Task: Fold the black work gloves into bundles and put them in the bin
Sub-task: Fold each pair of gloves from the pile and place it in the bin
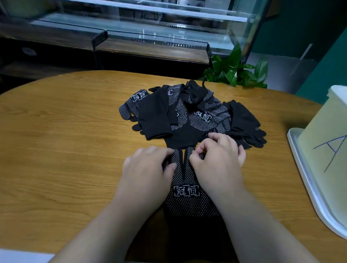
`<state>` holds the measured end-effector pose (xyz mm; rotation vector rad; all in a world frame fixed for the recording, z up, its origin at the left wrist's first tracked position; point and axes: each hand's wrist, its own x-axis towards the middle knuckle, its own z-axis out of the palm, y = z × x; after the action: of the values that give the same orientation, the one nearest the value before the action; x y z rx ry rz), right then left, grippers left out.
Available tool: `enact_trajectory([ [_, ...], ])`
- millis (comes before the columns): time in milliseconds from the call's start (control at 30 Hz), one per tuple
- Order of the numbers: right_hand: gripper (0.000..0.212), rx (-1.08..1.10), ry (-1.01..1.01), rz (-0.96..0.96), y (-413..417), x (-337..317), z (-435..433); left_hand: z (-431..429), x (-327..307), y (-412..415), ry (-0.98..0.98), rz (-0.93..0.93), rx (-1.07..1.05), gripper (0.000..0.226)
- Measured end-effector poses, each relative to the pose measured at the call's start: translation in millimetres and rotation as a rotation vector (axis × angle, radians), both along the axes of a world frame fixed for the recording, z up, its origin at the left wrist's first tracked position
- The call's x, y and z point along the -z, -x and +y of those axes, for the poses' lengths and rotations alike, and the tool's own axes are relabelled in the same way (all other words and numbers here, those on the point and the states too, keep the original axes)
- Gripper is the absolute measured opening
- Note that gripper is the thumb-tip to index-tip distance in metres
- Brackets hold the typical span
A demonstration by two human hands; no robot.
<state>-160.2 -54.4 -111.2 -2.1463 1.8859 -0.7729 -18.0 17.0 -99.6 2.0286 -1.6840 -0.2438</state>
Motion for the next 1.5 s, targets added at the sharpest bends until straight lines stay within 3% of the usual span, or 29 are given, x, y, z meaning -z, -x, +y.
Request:
enact_trajectory([
  [433,0.015,0.002,-0.023,0.016,0.2,1.0,0.9,-24.5,1.0,7.3,0.107,0.363,-0.104,0.012],
  [700,0.013,-0.002,-0.001,0.009,-0.7,0.4,2.5,-25.0,8.2,10.6,0.094,0.071,-0.134,0.013],
  [833,0.012,-0.008,-0.008,-0.012,0.4,-1.7,2.2,-17.3,0.6,2.0,0.124,0.130,-0.132,0.015],
  [1033,0.006,-0.005,-0.051,-0.125,2.9,-8.1,1.9,-6.1,-5.7,-20.8,-0.038,0.080,-0.181,0.016],
  [1233,0.013,-0.013,-0.087,-0.374,16.2,-21.3,5.4,-8.7,-4.8,-20.3,-0.106,0.068,-0.171,0.020],
  [1500,0.013,0.017,-0.237,-0.083,60.8,-33.2,11.8,-11.5,-1.5,-18.0,-0.100,0.118,-0.140,0.023],
])
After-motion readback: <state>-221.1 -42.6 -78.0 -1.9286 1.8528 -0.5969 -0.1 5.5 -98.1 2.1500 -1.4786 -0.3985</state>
